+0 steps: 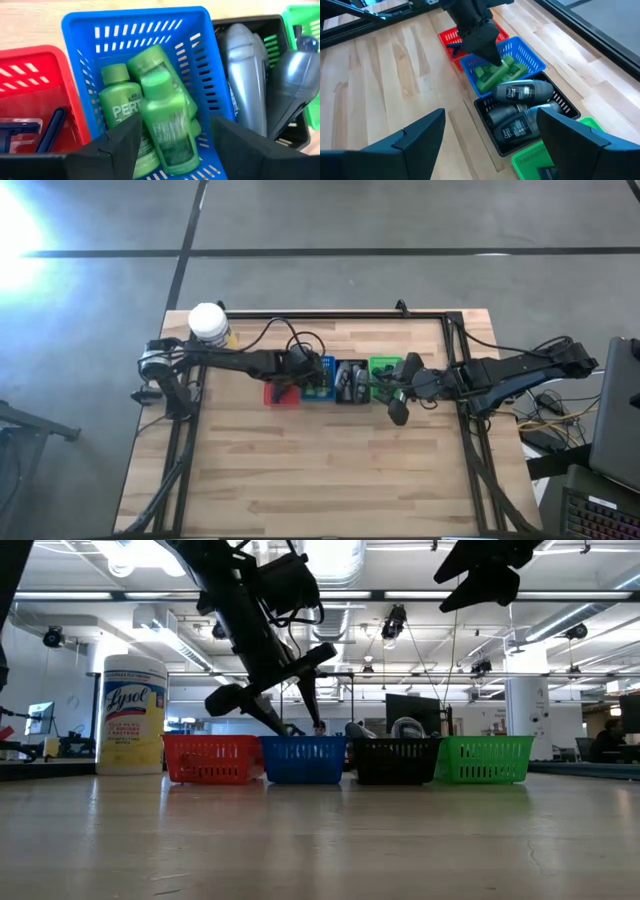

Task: Pick & Place Travel size toiletries
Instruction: Return to Home Position

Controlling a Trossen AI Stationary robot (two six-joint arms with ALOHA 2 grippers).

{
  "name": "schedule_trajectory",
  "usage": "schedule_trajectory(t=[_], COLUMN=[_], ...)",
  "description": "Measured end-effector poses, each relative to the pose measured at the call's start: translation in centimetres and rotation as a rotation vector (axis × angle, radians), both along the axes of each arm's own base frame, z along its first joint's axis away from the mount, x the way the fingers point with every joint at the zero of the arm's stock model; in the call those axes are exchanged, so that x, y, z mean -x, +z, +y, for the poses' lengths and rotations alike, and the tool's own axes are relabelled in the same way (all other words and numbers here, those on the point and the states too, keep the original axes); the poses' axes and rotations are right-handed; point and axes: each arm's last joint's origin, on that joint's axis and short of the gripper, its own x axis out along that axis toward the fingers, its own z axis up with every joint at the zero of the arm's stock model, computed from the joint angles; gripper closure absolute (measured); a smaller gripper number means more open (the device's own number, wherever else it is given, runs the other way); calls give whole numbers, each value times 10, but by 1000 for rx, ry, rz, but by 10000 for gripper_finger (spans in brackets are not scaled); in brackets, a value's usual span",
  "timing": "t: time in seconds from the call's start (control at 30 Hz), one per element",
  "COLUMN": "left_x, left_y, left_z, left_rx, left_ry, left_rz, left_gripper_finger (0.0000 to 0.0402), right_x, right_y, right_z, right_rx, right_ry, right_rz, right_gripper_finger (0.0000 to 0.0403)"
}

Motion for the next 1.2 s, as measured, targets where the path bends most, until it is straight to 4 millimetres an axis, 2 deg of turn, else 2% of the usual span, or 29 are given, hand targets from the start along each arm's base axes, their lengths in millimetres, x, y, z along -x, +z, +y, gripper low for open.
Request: schedule_trajectory(t=[0.13, 0.27, 0.37, 0.43, 0.57, 0.73, 0.87, 0.97, 1.1, 1.2], left_x=[1, -2, 3, 11, 32, 56, 70, 82, 106, 132], left_y=[7, 43, 73, 93, 126, 150, 148, 137, 116, 94], left_z=[-6, -34, -59, -70, -88, -104, -101, -99, -93, -87], left_rx=[-25, -126, -201, -234, -187, -375, -477, -530, -608, -658], left_ry=[-70, -263, -402, -466, -527, -518, -558, -616, -674, -606], left_rz=[-1, -81, -150, -203, -344, -394, -427, -544, -774, -846], left_gripper_finger=[163, 165, 164, 164, 163, 163, 163, 163, 163, 163], right_x=[0, 1, 4, 6, 14, 32, 54, 74, 97, 112], right_y=[0, 0, 2, 5, 13, 26, 15, -2, -24, -31], right_z=[0, 4, 5, 5, 3, 3, 0, -4, -9, -11], right_rx=[-9, -53, -89, -121, -260, -285, -335, -359, -373, -362], right_ry=[12, 99, 134, 137, 64, 200, 271, 281, 303, 376], right_rz=[3, 16, 9, -6, -67, -126, -146, -178, -276, -415], right_gripper_finger=[100, 104, 109, 113, 123, 137, 149, 158, 169, 175])
